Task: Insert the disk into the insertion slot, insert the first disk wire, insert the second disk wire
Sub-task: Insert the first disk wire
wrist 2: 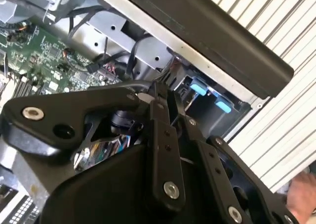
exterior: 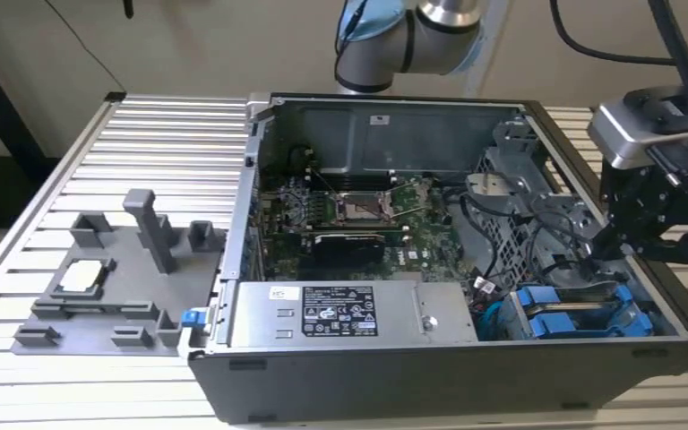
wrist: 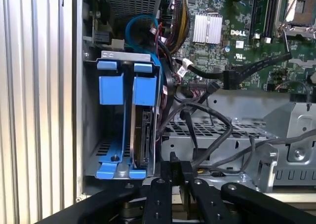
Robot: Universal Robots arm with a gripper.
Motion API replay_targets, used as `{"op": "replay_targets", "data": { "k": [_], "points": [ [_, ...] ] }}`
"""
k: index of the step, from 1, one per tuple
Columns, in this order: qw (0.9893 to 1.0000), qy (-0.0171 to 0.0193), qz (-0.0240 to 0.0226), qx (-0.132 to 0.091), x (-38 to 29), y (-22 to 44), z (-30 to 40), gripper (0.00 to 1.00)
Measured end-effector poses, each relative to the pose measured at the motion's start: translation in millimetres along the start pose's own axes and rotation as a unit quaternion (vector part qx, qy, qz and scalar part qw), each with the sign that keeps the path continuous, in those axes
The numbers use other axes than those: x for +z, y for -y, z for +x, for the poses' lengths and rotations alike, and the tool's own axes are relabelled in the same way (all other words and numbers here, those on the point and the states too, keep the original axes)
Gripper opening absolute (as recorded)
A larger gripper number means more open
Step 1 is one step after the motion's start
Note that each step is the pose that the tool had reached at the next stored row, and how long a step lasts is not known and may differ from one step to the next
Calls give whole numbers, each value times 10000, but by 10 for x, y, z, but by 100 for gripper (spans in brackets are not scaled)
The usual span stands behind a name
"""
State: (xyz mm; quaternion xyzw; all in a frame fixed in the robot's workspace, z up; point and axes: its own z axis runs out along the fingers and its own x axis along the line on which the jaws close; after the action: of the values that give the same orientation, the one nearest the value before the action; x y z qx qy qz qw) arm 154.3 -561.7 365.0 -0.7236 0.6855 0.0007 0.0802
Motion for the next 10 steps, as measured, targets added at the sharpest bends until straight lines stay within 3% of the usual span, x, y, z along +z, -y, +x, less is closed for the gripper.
{"op": "replay_targets", "data": {
  "k": [5, 6, 10],
  "points": [
    [9998, -35, 217, -29, -2, -107, 29, 19],
    [9997, -41, 241, -32, 0, -118, 40, 19],
    [9997, -46, 243, -33, 41, -130, 120, 19]
  ]
}}
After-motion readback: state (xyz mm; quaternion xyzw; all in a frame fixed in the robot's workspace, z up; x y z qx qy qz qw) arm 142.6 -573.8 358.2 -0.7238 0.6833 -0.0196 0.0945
